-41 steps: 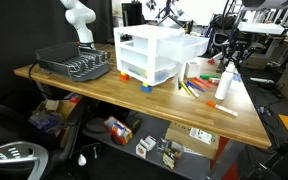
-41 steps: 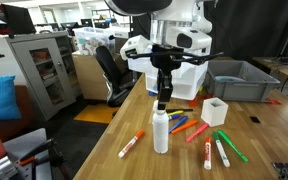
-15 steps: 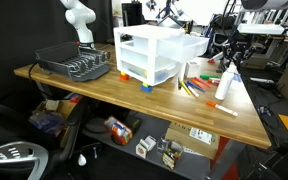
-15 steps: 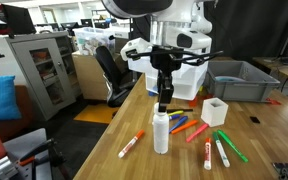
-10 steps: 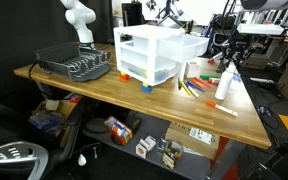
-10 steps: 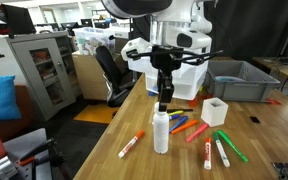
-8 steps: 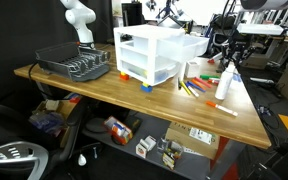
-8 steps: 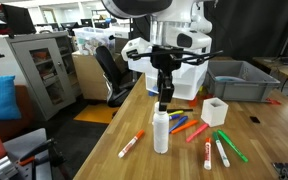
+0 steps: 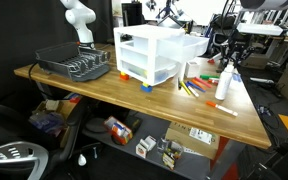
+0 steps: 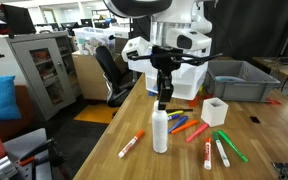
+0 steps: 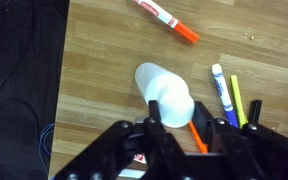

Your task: Pick up the white lid and place it on top of the white bottle.

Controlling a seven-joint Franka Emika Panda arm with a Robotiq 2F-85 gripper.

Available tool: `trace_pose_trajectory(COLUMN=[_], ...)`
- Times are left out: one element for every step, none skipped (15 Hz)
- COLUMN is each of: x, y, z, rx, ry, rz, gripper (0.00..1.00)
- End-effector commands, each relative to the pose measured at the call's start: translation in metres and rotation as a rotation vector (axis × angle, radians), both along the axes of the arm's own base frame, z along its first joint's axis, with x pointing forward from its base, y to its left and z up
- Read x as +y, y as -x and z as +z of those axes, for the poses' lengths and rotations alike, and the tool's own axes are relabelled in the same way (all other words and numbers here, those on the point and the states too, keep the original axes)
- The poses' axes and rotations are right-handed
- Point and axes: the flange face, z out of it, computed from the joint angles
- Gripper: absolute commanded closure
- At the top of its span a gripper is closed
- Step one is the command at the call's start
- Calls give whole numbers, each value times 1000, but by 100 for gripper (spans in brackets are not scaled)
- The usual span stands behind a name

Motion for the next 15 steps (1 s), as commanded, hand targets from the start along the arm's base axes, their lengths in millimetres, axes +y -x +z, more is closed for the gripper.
trace_pose_trajectory(x=[-4,-5,-6,-6,-7,-9,-11,-14,-17,-20,-23,-26,-27,-28,-29], y=[0,0,1,1,2,3,3,4,5,6,7,7,7,7,7], z=[-1,-2,-3,-5,-5,-6,-8,-10,-12,-13,-14,-14,-15,-16,-17], rx=[-12,-11,-9,-7,-6,-4,-3,-1,2,9,13,14,15,15,16], ry=[-27,-31,-36,-40,-43,-44,-45,-41,-41,-34,-27,-28,-27,-27,-29], rz=[3,0,-2,-4,-8,-12,-15,-21,-28,-34,-39,-43,-46,-48,-52], gripper=[87,87,87,87,87,87,87,87,87,87,87,87,87,87,87])
